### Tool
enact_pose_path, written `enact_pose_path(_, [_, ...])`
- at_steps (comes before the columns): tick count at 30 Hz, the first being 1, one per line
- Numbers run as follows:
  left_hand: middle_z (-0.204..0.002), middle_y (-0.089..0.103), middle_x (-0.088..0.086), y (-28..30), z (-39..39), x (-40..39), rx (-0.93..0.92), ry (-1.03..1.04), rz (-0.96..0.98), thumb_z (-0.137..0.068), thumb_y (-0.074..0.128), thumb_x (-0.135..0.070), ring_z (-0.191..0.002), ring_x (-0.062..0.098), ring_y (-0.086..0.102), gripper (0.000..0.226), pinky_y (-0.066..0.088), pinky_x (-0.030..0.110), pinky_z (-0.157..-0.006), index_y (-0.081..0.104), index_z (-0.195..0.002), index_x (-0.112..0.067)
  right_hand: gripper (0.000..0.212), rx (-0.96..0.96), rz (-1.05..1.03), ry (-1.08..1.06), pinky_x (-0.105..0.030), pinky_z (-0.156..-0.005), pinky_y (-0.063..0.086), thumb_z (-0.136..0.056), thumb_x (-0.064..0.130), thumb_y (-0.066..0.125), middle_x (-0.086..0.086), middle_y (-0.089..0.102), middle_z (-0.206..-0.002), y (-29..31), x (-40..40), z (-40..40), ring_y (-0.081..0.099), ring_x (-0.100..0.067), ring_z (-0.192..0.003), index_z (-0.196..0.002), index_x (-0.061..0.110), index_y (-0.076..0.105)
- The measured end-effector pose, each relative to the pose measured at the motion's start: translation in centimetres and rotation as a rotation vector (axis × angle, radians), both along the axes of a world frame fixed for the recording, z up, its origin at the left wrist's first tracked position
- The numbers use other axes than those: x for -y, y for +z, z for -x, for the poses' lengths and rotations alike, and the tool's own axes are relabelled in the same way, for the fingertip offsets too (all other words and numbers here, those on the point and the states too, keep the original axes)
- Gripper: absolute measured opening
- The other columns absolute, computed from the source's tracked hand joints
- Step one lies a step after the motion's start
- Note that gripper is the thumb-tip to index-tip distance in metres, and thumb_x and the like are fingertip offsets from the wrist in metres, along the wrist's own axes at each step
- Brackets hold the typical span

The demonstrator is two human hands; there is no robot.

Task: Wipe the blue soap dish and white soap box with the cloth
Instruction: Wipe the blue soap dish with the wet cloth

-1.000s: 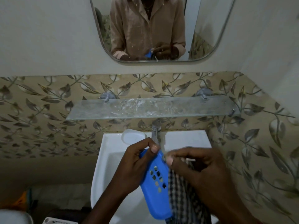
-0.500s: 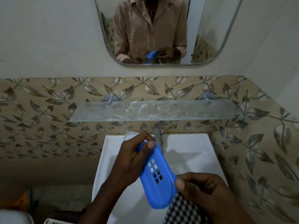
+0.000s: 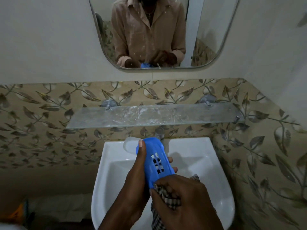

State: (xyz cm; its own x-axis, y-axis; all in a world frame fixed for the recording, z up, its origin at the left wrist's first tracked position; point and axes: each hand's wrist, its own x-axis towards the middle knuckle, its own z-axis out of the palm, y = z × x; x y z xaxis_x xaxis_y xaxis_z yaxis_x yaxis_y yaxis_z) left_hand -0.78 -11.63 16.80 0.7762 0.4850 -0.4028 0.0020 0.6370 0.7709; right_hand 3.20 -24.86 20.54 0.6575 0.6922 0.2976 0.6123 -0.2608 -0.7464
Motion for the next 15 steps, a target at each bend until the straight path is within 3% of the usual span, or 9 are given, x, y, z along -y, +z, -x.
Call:
enact_pose_path(3, [-0.116,0.077,0.018,-0.2,0.6,-0.4,0.003,0.009,0.049,-0.068,0.049,-0.082,-0.103,0.039,0.075,0.087,0.064,0.050,-0.083,0.074,-0.121,-0.017,0.025,-0.272,0.042,0.055,-0.007,-0.072,0.053,-0.065,0.044,0.087,0.021,0.072,-0.075,0.1,0.3,-0.4,0.070,0.005,-0.075,-0.087,0.039,0.077])
enact_pose_path(5, [-0.120,0.075,0.019,-0.2,1.2,-0.8,0.028,-0.005,0.116,-0.073,0.037,-0.087,-0.105,0.039,0.074,0.093,0.064,0.050,-0.083,0.077,-0.120,-0.017,0.034,-0.396,-0.029,0.013,-0.008,-0.061,0.051,-0.058,0.051,0.086,0.011,0.068,-0.066,0.6,0.8,-0.9,0.066,0.004,-0.058,-0.089,0.045,0.074])
enact_pose_path(7, [-0.120,0.074,0.021,-0.4,1.6,-0.8,0.070,-0.018,0.198,-0.075,0.030,-0.089,-0.098,0.037,0.075,0.097,0.064,0.050,-0.081,0.080,-0.114,-0.015,0.039,-0.444,-0.113,-0.015,-0.011,-0.051,0.047,-0.057,0.052,0.086,0.006,0.064,-0.056,1.2,1.2,-1.6,0.058,0.001,-0.047,-0.090,0.039,0.071])
enact_pose_path(10, [-0.111,0.076,0.019,-0.7,1.7,-0.7,0.132,-0.033,0.241,-0.078,0.042,-0.082,-0.087,0.034,0.074,0.089,0.062,0.047,-0.081,0.079,-0.113,-0.010,0.036,-0.404,-0.190,-0.077,-0.018,-0.051,0.053,-0.059,0.053,0.080,0.004,0.072,-0.065,2.3,1.5,-2.9,0.067,-0.004,-0.055,-0.087,0.032,0.071])
enact_pose_path(15, [-0.093,0.080,0.012,-0.6,1.5,0.1,0.149,-0.056,0.211,-0.072,0.058,-0.070,-0.076,0.026,0.077,0.067,0.063,0.040,-0.066,0.084,-0.099,-0.014,0.017,-0.154,-0.183,-0.044,-0.006,-0.072,0.055,-0.082,0.036,0.077,0.021,0.075,-0.090,3.1,0.2,-4.0,0.071,0.007,-0.083,-0.098,0.032,0.072])
